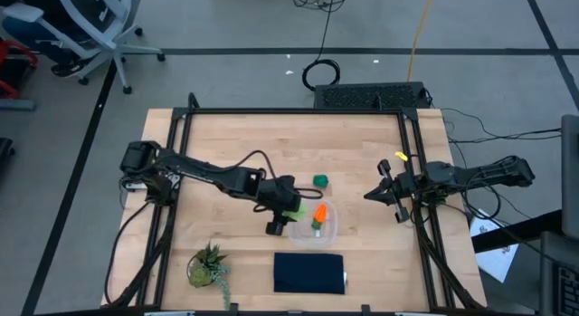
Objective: Pick and placing Produce into tupperware
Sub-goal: Put the green starfruit into the transparent bin
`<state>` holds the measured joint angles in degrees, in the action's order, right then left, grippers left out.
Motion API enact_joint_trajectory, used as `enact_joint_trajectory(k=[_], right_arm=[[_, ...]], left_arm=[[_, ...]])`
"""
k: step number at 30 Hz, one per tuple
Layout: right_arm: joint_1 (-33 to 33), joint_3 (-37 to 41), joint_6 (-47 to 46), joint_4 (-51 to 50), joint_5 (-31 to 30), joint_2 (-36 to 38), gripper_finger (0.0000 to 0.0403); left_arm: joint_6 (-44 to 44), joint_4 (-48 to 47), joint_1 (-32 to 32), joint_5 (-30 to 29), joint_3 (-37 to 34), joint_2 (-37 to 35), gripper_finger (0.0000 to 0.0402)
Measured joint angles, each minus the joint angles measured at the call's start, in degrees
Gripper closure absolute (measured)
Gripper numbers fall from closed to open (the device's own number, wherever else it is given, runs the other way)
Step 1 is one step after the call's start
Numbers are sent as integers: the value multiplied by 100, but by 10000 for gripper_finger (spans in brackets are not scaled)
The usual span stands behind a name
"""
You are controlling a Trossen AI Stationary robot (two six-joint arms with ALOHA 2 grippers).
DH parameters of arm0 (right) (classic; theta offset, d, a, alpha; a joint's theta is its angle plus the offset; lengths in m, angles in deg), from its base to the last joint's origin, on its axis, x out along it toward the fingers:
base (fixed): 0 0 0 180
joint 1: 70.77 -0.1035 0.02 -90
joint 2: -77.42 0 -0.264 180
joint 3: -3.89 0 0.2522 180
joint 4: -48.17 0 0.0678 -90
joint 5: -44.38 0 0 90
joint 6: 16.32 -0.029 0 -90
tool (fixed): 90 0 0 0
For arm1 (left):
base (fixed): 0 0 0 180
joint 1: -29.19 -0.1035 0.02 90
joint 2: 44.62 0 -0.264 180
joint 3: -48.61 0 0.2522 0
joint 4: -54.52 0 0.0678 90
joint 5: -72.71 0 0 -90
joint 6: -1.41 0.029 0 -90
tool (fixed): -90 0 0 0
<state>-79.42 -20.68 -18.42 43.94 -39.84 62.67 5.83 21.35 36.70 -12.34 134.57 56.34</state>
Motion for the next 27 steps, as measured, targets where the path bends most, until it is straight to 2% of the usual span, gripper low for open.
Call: enact_joint_trajectory(k=[5, 9, 13, 20, 27], right_arm=[[0, -2, 22, 13, 0, -2, 403], [0, -2, -9, 10, 2, -2, 403], [0, -2, -17, 9, 2, -2, 403], [0, -2, 17, 7, 2, -2, 403], [0, -2, 17, 7, 2, -2, 403]], left_arm=[[254, -231, -2, 0, 772, 599, 188], [348, -433, -9, -4, 1209, 1022, 170], [218, -452, -13, -28, 1321, 1338, 164], [-151, -366, -11, -79, 1330, 1529, 185], [-225, -281, -33, -96, 1330, 1665, 162]])
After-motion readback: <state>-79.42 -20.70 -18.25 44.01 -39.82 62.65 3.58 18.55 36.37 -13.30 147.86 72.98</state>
